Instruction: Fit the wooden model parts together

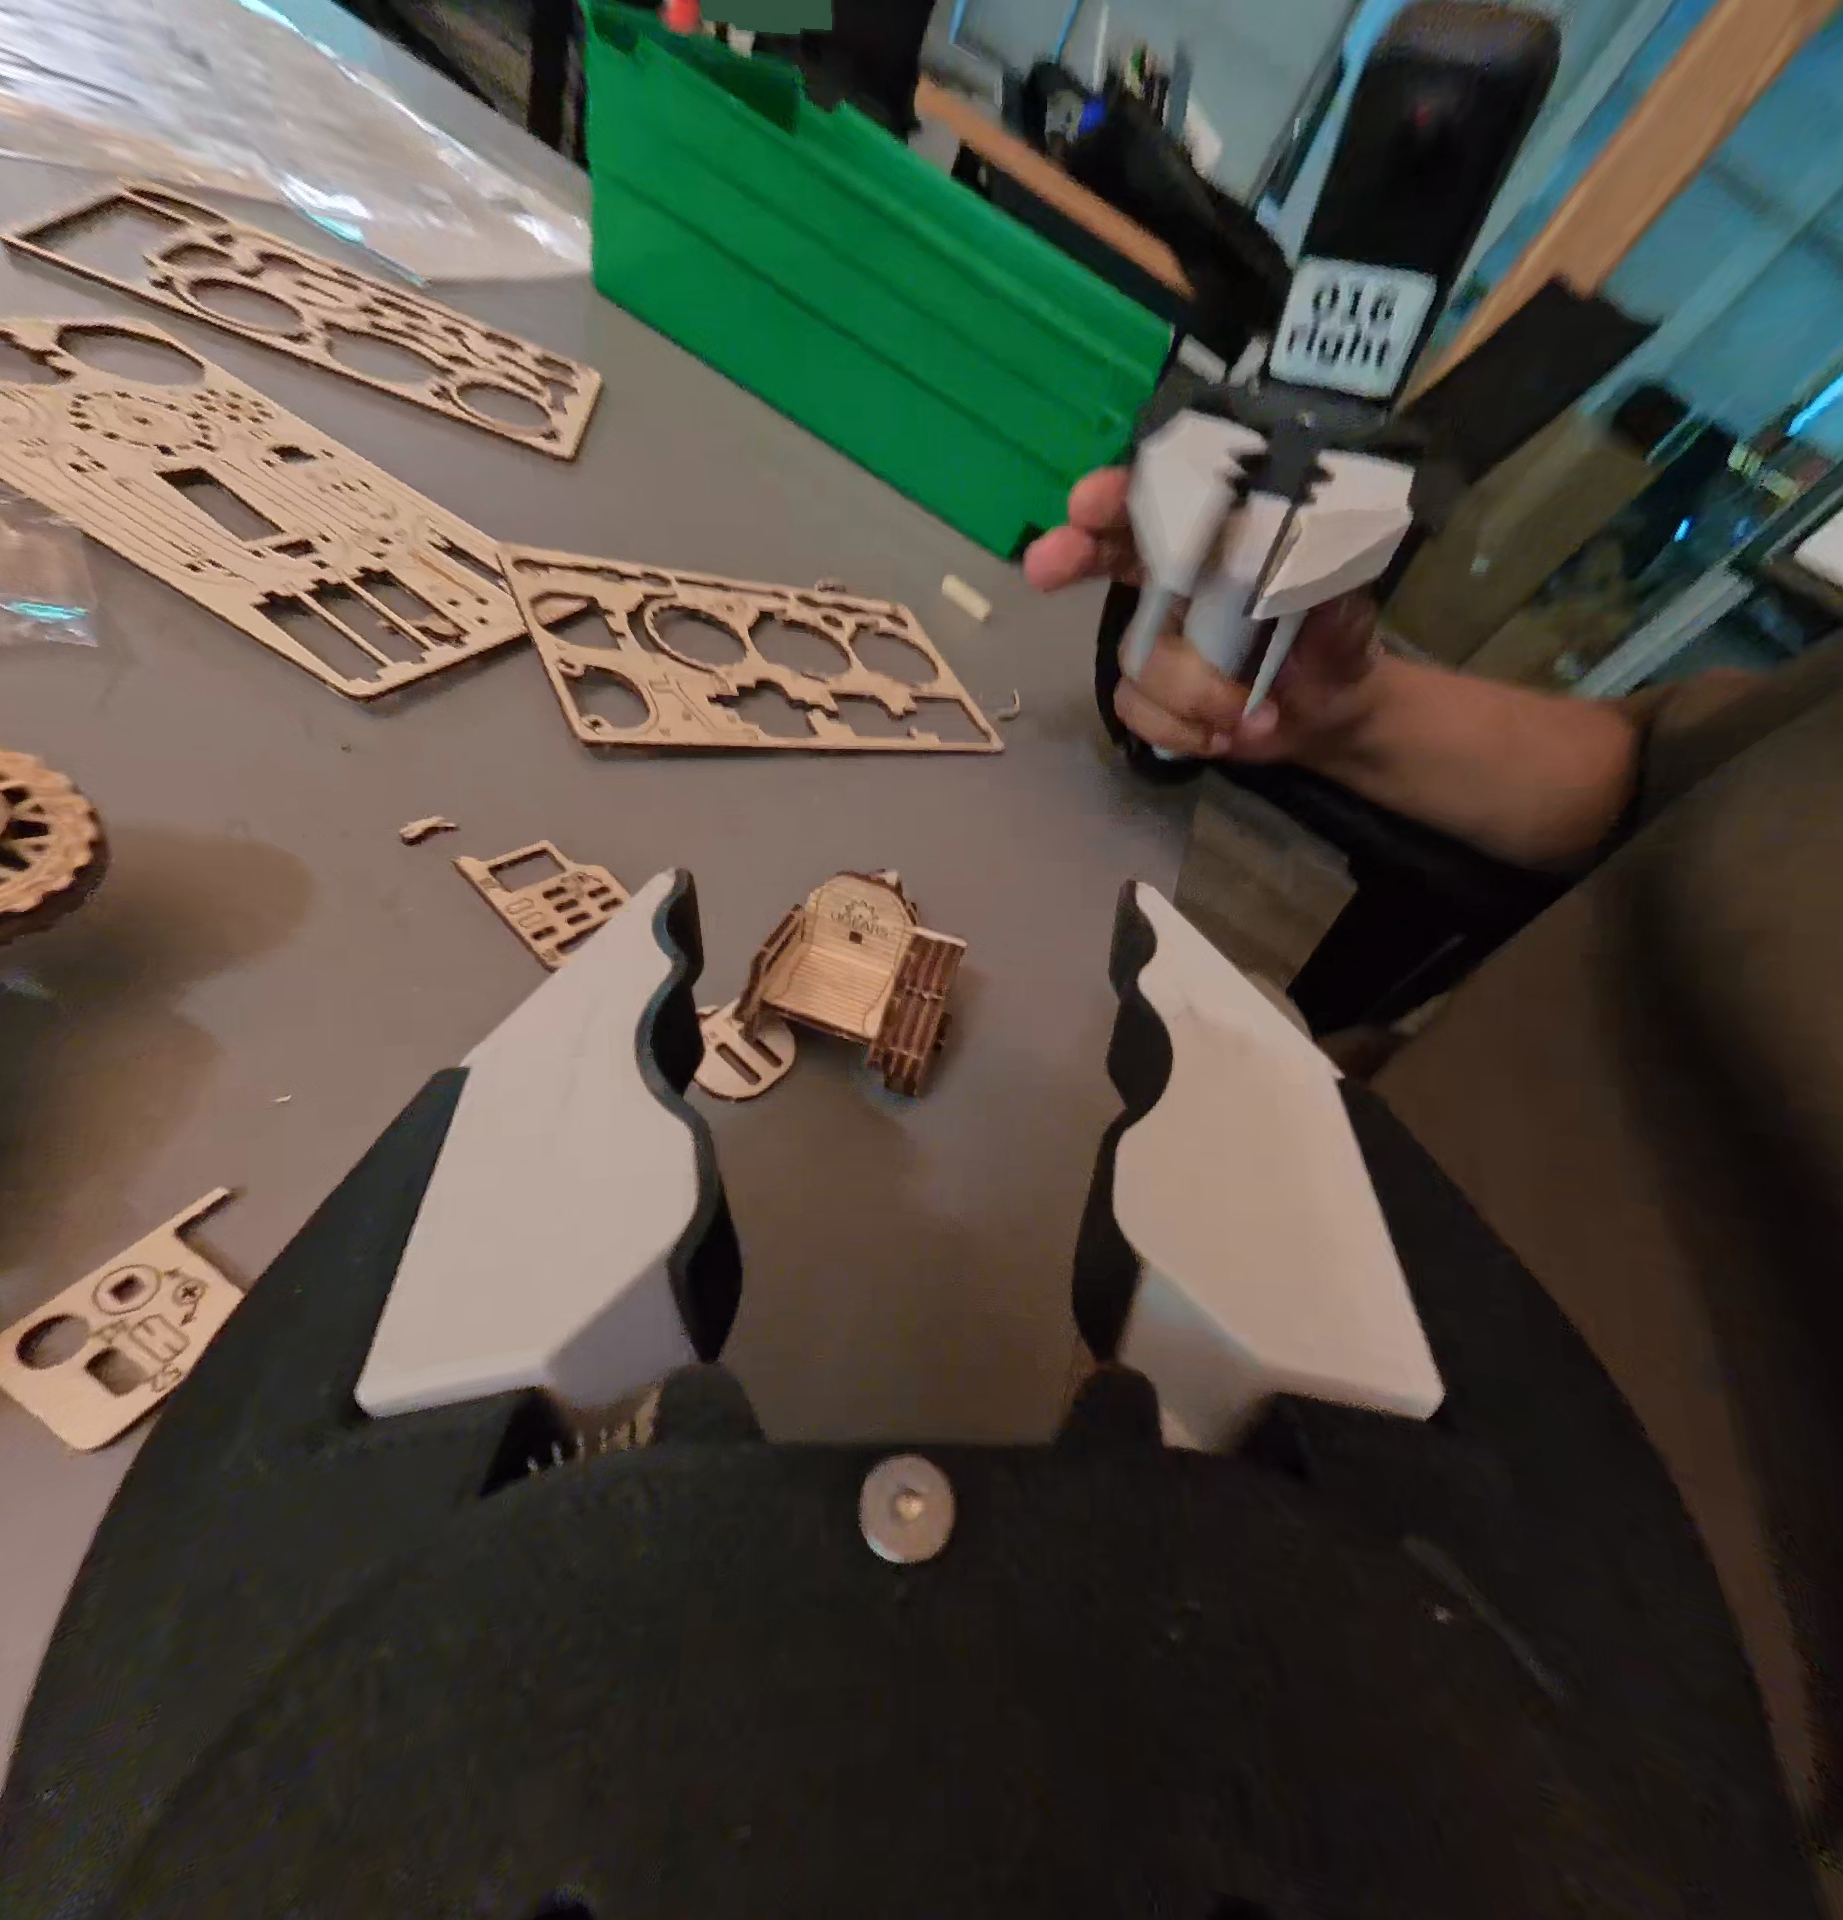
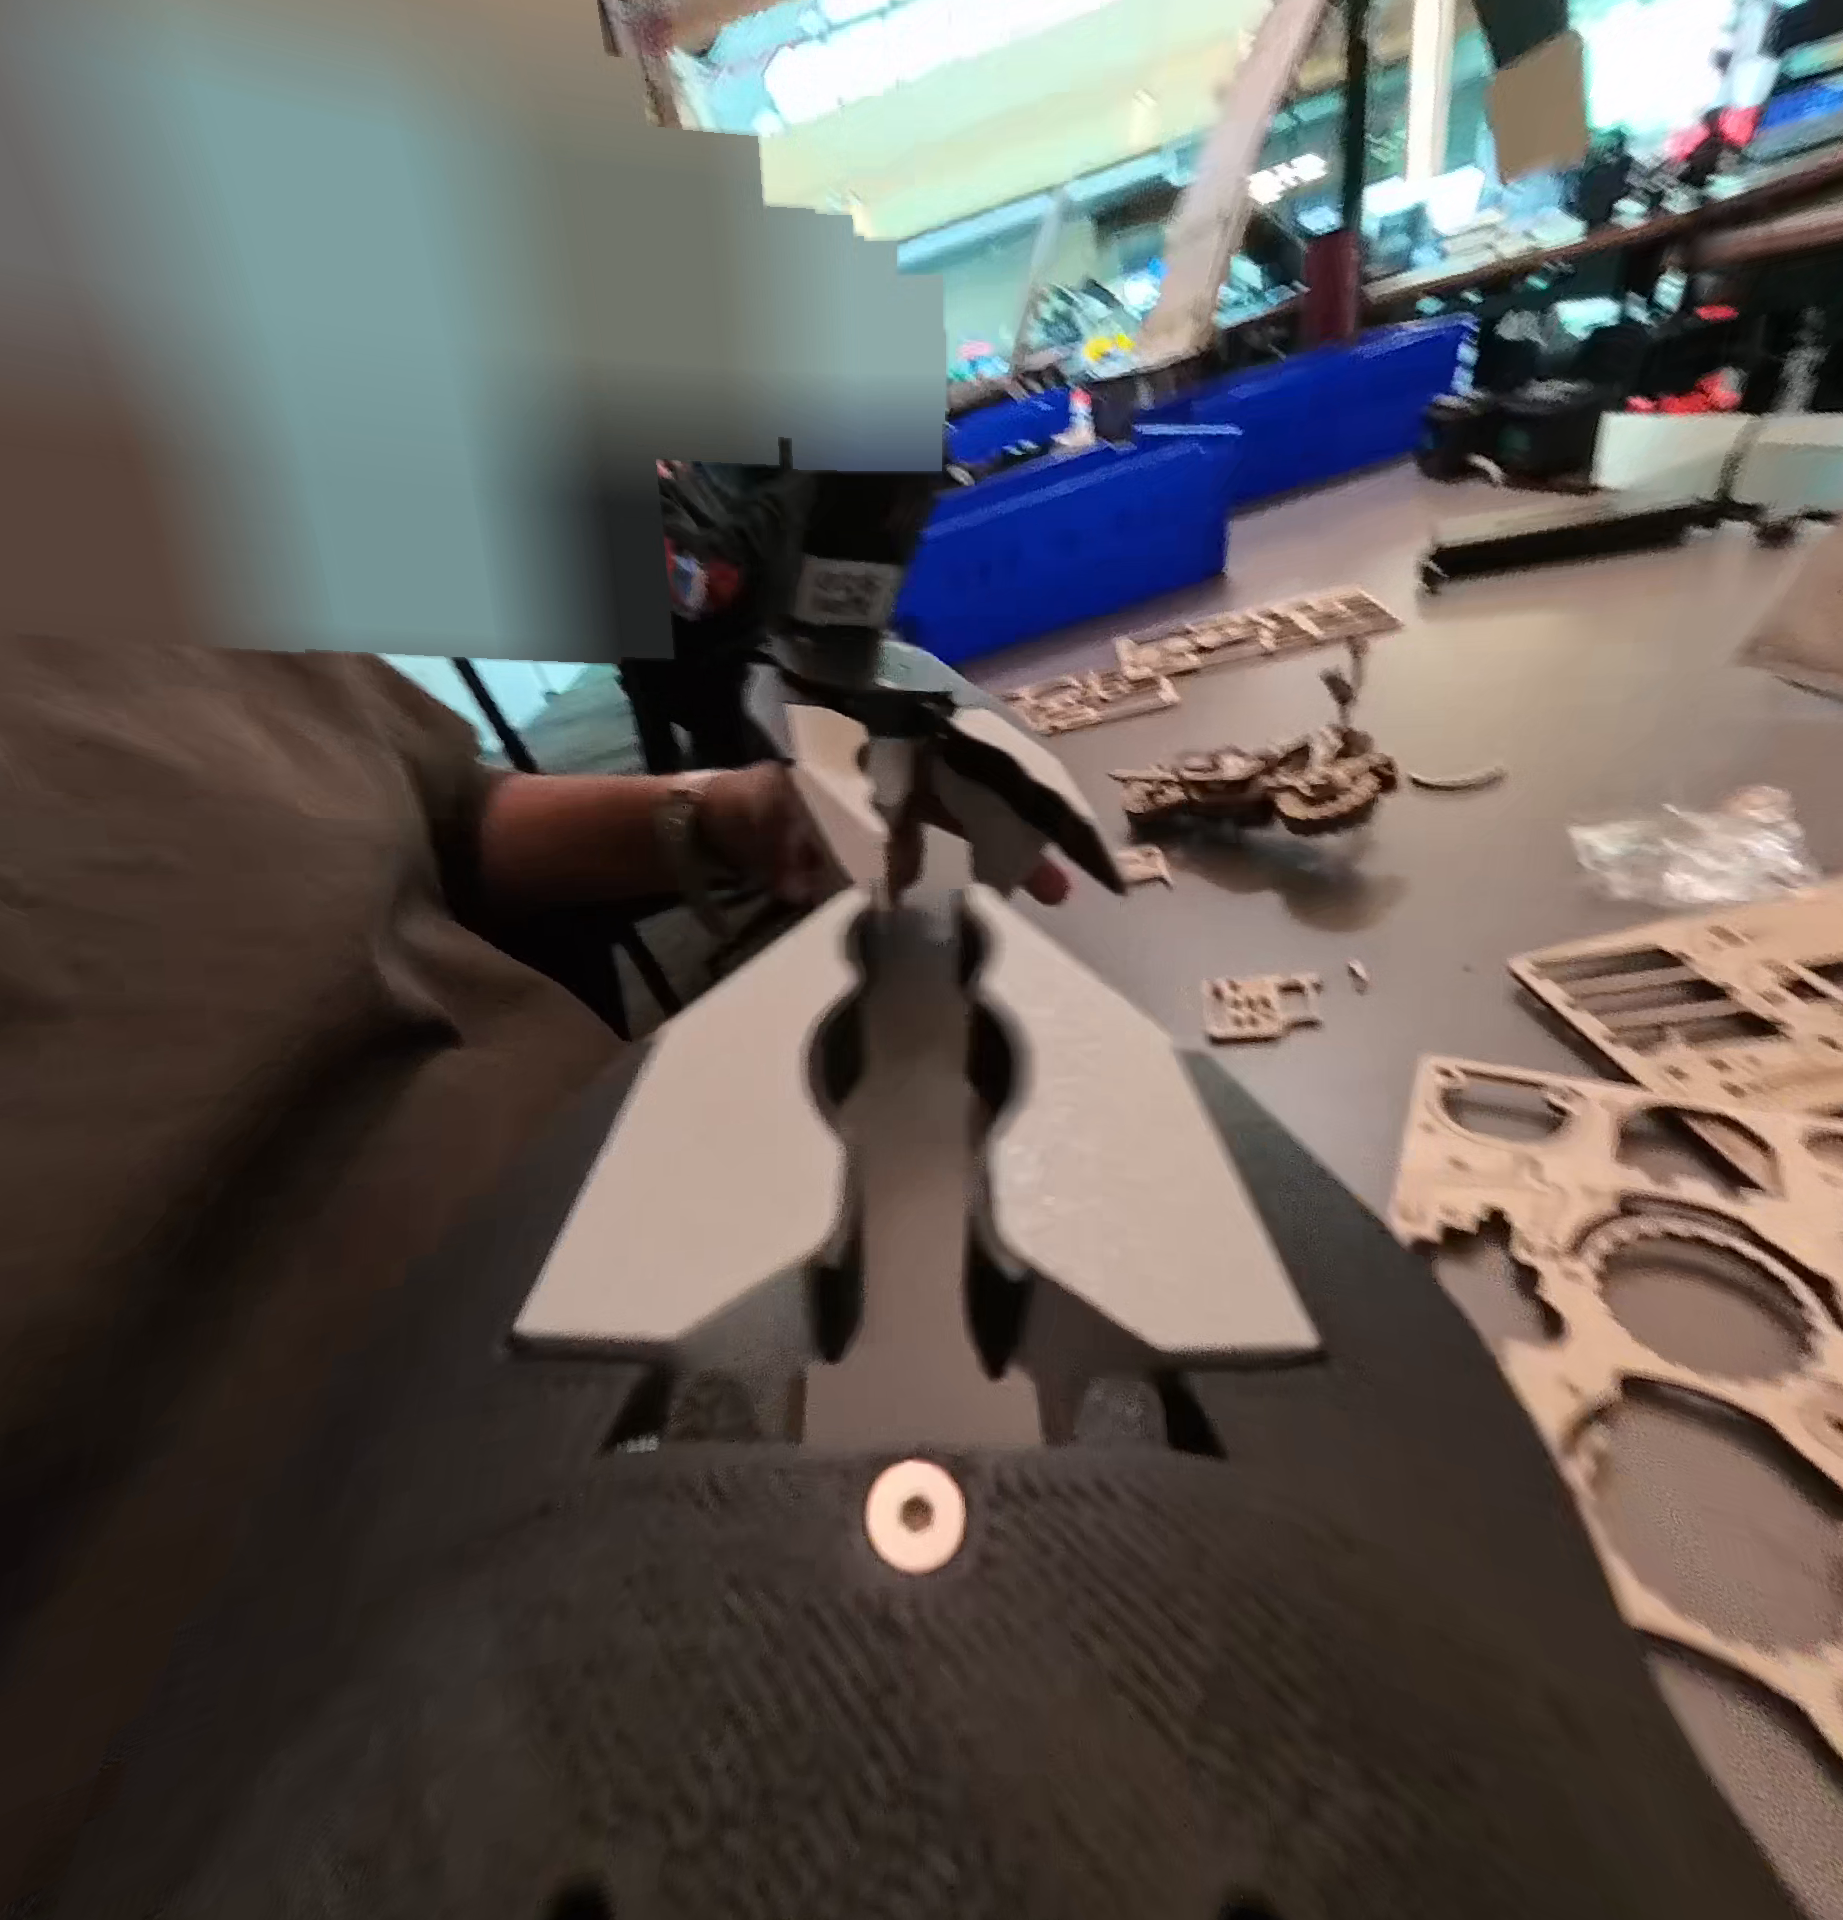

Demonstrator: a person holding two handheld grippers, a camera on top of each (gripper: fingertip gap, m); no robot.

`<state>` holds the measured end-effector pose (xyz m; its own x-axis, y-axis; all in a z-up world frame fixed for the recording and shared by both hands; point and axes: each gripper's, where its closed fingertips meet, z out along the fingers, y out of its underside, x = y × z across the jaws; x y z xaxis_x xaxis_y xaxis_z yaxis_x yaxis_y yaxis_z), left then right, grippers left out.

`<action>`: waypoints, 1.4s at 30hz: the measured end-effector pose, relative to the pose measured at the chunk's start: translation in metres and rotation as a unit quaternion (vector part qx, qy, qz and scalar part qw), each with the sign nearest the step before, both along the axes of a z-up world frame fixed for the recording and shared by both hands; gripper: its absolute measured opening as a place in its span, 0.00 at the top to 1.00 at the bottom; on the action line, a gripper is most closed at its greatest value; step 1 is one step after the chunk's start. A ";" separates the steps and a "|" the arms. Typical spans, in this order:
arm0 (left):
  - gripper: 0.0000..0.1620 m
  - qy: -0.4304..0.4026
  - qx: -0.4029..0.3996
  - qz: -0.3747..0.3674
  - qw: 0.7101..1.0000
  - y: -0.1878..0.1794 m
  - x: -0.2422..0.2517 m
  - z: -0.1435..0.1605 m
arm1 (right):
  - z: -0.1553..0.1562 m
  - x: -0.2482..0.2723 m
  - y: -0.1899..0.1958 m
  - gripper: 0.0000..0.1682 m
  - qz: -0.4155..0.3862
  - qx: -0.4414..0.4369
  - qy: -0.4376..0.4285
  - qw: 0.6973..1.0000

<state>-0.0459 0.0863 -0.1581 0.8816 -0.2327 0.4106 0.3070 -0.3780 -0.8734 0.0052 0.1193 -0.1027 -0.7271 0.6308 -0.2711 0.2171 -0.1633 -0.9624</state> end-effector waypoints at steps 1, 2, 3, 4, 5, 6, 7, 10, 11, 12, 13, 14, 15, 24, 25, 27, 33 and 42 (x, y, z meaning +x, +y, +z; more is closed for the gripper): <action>0.51 -0.013 0.009 0.009 1.000 0.000 -0.004 0.003 | 0.001 0.000 -0.002 1.00 0.004 -0.002 0.005 1.000; 0.51 -0.025 0.016 0.014 0.999 0.000 -0.007 0.005 | -0.002 -0.004 -0.001 1.00 -0.011 0.012 0.004 1.000; 0.50 -0.034 0.021 0.018 0.999 0.000 -0.009 0.006 | -0.009 -0.009 0.003 1.00 -0.031 0.038 0.001 0.999; 0.50 -0.041 0.025 0.018 0.999 0.000 -0.010 0.007 | -0.016 -0.015 0.007 0.94 -0.051 0.066 0.000 0.996; 0.50 -0.044 0.027 0.018 0.998 0.000 -0.010 0.008 | -0.022 -0.021 0.014 0.84 -0.076 0.093 0.002 0.993; 0.51 -0.046 0.028 0.019 0.998 0.000 -0.011 0.008 | -0.026 -0.027 0.022 0.73 -0.105 0.113 0.002 0.988; 0.51 -0.045 0.031 0.020 0.998 0.000 -0.011 0.009 | -0.030 -0.032 0.028 0.64 -0.122 0.124 -0.002 0.985; 0.51 -0.040 0.034 0.022 0.998 0.000 -0.011 0.009 | -0.033 -0.035 0.038 0.64 -0.133 0.112 -0.017 0.985; 0.52 -0.037 0.034 0.023 0.998 0.000 -0.011 0.009 | -0.031 -0.036 0.041 0.64 -0.138 0.099 -0.018 0.985; 0.52 -0.035 0.035 0.022 0.999 0.000 -0.010 0.009 | -0.029 -0.036 0.043 0.64 -0.139 0.086 -0.020 0.986; 0.52 -0.033 0.034 0.021 0.999 0.000 -0.010 0.009 | -0.028 -0.034 0.044 0.65 -0.131 0.072 -0.028 0.988; 0.52 -0.033 0.032 0.020 0.999 0.000 -0.009 0.009 | -0.029 -0.029 0.039 0.70 -0.104 0.058 -0.045 0.992; 0.52 -0.033 0.030 0.020 0.999 0.000 -0.009 0.008 | -0.028 -0.021 0.031 0.81 -0.059 0.042 -0.055 0.996; 0.53 -0.018 0.009 0.030 0.999 0.003 -0.010 0.002 | -0.030 -0.021 0.034 0.80 -0.064 0.051 -0.054 0.995; 0.53 -0.019 0.009 0.031 0.999 0.003 -0.011 0.001 | -0.031 -0.022 0.034 0.79 -0.069 0.056 -0.052 0.995; 0.54 -0.021 0.009 0.034 0.999 0.003 -0.012 0.001 | -0.032 -0.025 0.034 0.76 -0.079 0.067 -0.045 0.994; 0.54 -0.018 0.003 0.034 0.999 0.004 -0.012 0.000 | -0.036 -0.031 0.039 0.75 -0.117 0.118 -0.016 0.986; 0.54 -0.026 -0.008 0.032 0.999 0.005 -0.012 -0.003 | -0.037 -0.030 0.038 0.75 -0.111 0.114 -0.023 0.987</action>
<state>-0.0578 0.0916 -0.1616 0.8722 -0.1696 0.4588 0.3749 -0.3708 -0.8497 -0.0244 0.1573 -0.1395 -0.5545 0.8215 -0.1328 0.2438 0.0078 -0.9698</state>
